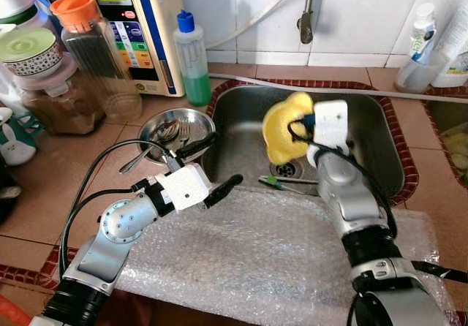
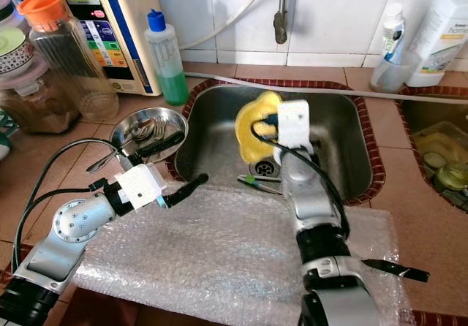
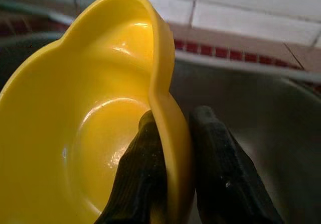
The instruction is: Kitchen organization
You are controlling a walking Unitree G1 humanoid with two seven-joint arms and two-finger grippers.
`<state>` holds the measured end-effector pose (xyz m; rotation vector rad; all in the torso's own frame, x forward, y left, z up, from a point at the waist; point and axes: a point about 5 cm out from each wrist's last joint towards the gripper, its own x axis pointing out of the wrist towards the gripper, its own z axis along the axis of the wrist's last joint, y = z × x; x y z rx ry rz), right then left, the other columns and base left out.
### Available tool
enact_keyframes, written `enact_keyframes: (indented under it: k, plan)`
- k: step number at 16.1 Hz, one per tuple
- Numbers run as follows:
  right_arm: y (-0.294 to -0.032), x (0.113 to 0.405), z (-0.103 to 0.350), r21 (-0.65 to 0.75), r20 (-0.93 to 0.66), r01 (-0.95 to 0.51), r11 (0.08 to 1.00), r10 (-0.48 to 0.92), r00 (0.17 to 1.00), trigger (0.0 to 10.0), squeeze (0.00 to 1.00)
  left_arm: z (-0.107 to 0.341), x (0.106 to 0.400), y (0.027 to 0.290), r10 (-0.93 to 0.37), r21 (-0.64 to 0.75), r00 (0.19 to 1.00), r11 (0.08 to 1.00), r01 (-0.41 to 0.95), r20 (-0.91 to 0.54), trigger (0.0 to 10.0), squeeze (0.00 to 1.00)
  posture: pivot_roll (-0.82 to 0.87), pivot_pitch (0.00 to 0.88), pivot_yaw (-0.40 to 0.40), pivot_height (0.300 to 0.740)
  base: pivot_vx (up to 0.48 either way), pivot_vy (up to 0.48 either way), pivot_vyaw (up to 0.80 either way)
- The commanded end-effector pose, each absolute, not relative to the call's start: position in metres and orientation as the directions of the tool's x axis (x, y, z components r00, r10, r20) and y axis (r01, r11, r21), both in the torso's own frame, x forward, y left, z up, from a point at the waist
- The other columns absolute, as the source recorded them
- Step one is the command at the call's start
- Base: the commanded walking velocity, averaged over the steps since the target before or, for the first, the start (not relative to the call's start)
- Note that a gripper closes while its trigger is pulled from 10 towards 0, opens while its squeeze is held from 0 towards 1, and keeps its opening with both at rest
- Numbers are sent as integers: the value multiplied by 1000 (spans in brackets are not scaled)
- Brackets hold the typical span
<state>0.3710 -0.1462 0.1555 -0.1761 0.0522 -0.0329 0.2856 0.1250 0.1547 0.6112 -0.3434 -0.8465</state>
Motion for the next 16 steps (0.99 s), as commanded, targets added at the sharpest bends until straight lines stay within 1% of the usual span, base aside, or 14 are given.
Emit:
enact_keyframes:
  k: [1, 3, 4, 5, 6, 7, 12, 16]
  plan:
    - [-149, 369, 148, -196, -83, 34, 980, -51, 995, 0, 0, 151, 288, 131, -775, 612, 632, 503, 610, 6, 10000, 1000, -159, 111, 92, 740, 0, 0, 0]
    - [-151, 366, 138, -208, -124, 22, 978, -49, 991, 0, 0, 150, 289, 133, -772, 593, 635, 506, 627, -12, 10000, 1000, -158, 111, 94, 740, 0, 0, 0]
    - [-154, 363, 129, -201, -164, 18, 979, -52, 985, 2549, 0, 150, 290, 135, -771, 586, 636, 506, 633, -21, 10000, 1000, -159, 111, 95, 740, 0, 0, 0]
    - [-155, 361, 124, -197, -192, 14, 980, -53, 980, 3686, 1000, 150, 290, 136, -771, 583, 637, 506, 635, -25, 10000, 1000, -158, 112, 96, 740, 0, 0, 0]
    - [-156, 360, 119, -194, -221, 7, 981, -50, 974, 7451, 1000, 151, 290, 136, -770, 581, 637, 507, 637, -27, 10000, 1000, -158, 113, 96, 740, 0, 0, 0]
    - [-156, 358, 112, -180, -259, 5, 984, -52, 965, 10000, 1000, 151, 291, 137, -770, 578, 638, 506, 640, -32, 10000, 1000, -158, 113, 96, 740, 0, 0, 0]
    - [-158, 357, 107, -181, -296, 6, 983, -60, 953, 10000, 1000, 151, 292, 140, -772, 568, 633, 494, 658, -61, 10000, 1000, -157, 114, 101, 740, 0, 0, 0]
    - [-157, 352, 94, -183, -389, -23, 983, -51, 920, 10000, 1000, 152, 292, 142, -771, 566, 633, 489, 663, -74, 10000, 1000, -152, 113, 101, 740, 0, 0, 0]
